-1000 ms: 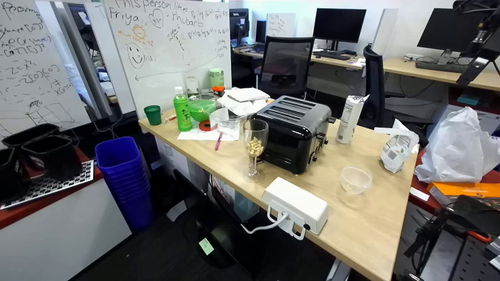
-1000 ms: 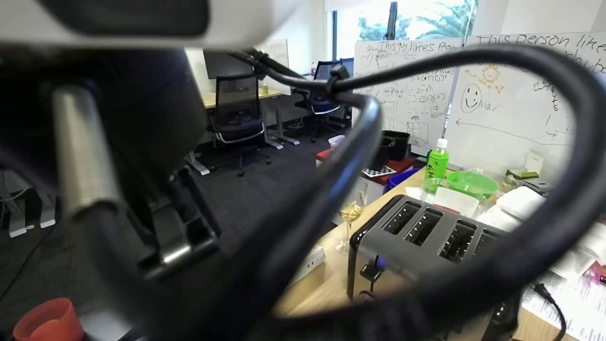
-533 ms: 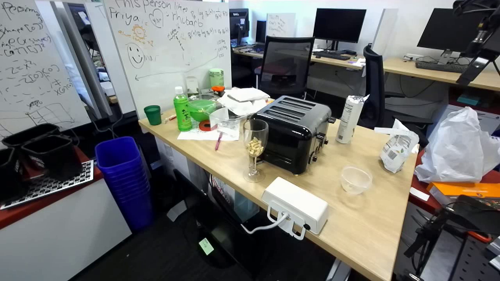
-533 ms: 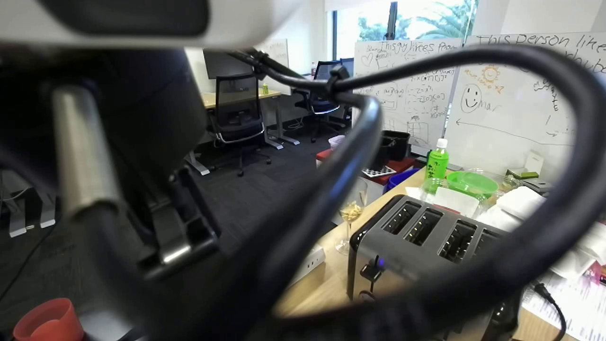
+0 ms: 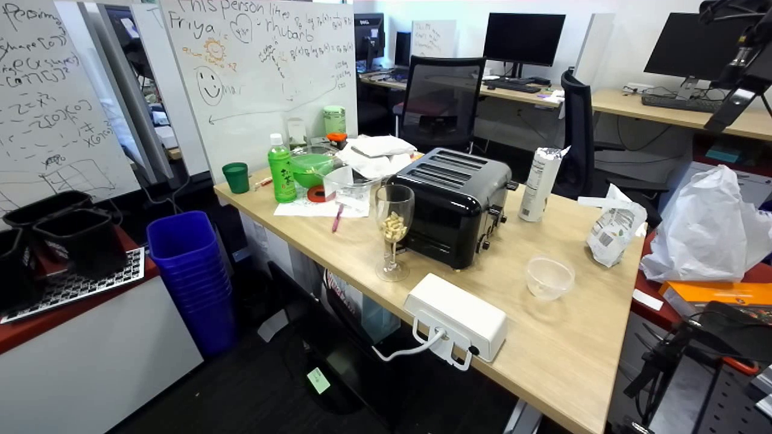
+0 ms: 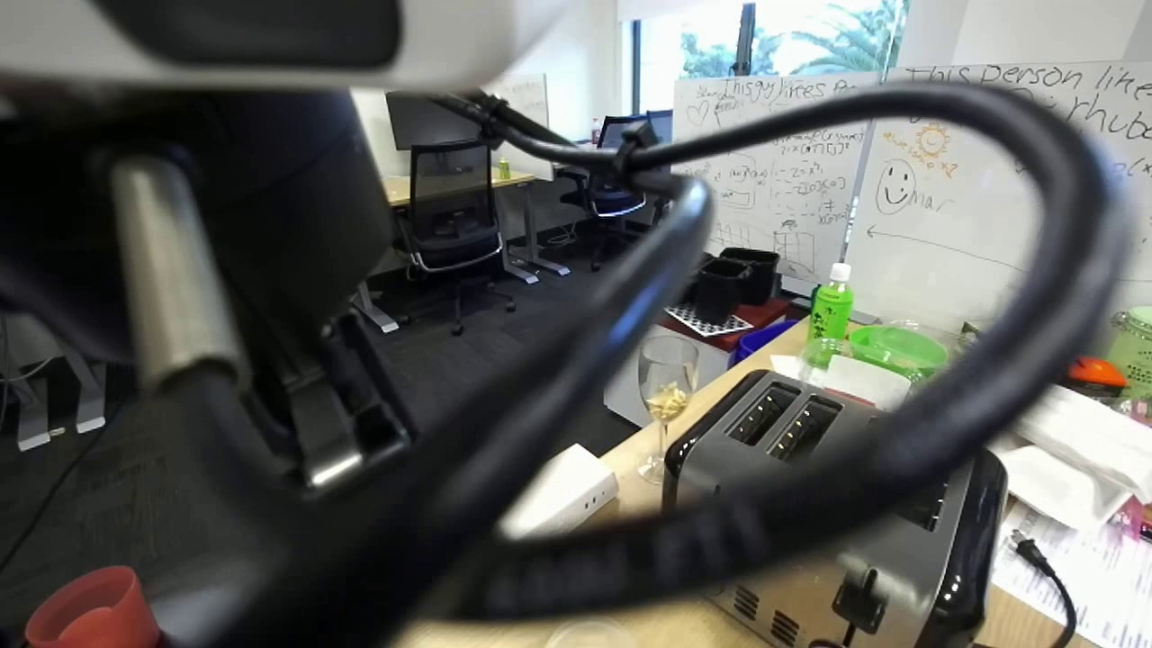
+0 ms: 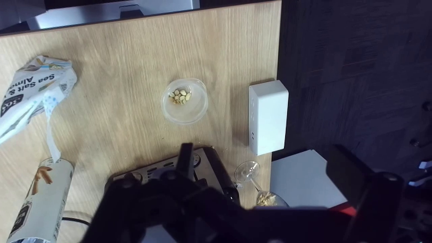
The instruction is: Move the glass to the right
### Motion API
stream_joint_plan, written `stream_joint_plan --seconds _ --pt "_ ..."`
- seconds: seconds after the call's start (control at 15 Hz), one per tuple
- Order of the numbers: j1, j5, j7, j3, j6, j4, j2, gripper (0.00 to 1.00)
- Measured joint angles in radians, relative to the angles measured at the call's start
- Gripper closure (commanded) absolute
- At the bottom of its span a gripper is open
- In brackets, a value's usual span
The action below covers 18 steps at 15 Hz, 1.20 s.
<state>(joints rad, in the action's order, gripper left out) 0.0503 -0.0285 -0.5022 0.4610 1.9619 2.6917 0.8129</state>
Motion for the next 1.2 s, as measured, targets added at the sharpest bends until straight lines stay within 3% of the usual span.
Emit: stream_joint_plan --seconds 0.27,0.73,1.2 --pt "-0.014 -0.023 0.005 -0.057 -0.002 0.024 -0.001 0.0" --pt "-0.142 -0.133 0.048 -0.208 0.056 0.068 -0.033 0.0" --pt "-0.144 -0.133 0.05 -0.209 0.064 0.068 -0.042 0.0"
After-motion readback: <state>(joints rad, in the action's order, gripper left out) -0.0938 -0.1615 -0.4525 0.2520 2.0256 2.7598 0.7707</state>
